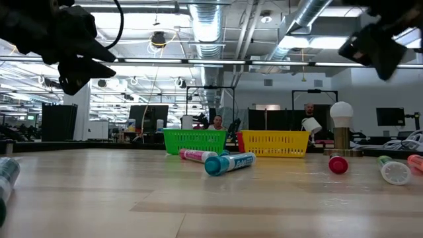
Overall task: Pick & Place Markers
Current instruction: Put the orange highlighter into the blue basket
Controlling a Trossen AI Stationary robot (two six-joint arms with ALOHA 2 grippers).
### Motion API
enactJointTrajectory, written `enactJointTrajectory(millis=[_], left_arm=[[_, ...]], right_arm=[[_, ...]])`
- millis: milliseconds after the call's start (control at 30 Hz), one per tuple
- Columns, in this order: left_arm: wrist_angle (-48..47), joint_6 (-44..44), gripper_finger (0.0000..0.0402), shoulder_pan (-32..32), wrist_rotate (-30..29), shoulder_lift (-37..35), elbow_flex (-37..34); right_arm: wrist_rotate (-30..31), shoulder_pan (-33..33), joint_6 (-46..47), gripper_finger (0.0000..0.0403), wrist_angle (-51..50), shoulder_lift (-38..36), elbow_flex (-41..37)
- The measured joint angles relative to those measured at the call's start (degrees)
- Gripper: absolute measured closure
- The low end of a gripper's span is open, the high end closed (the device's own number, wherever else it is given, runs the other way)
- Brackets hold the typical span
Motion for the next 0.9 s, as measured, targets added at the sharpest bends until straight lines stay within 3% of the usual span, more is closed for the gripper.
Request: enactJointTrajectory(millis=[167, 367, 567, 900], left_arm=[[0.07, 0.01, 0.0253, 0.00, -0.40, 0.42, 0.00], [0.13, -1.04, 0.0253, 0.00, -0.45, 0.35, 0.04], [0.46, -1.64, 0.0253, 0.00, -0.45, 0.35, 0.04], [0.46, -1.55, 0.0253, 0.00, -0.45, 0.35, 0.04]], right_arm=[[0.35, 0.03, -0.71, 0.0194, -8.04, 0.68, 0.00], [5.45, -0.11, -2.60, 0.0194, -14.00, 0.67, 0.00], [5.28, 0.02, -6.60, 0.0194, -13.68, 0.62, -0.76], [5.15, -0.06, -8.30, 0.0194, -5.92, 0.61, -8.70]])
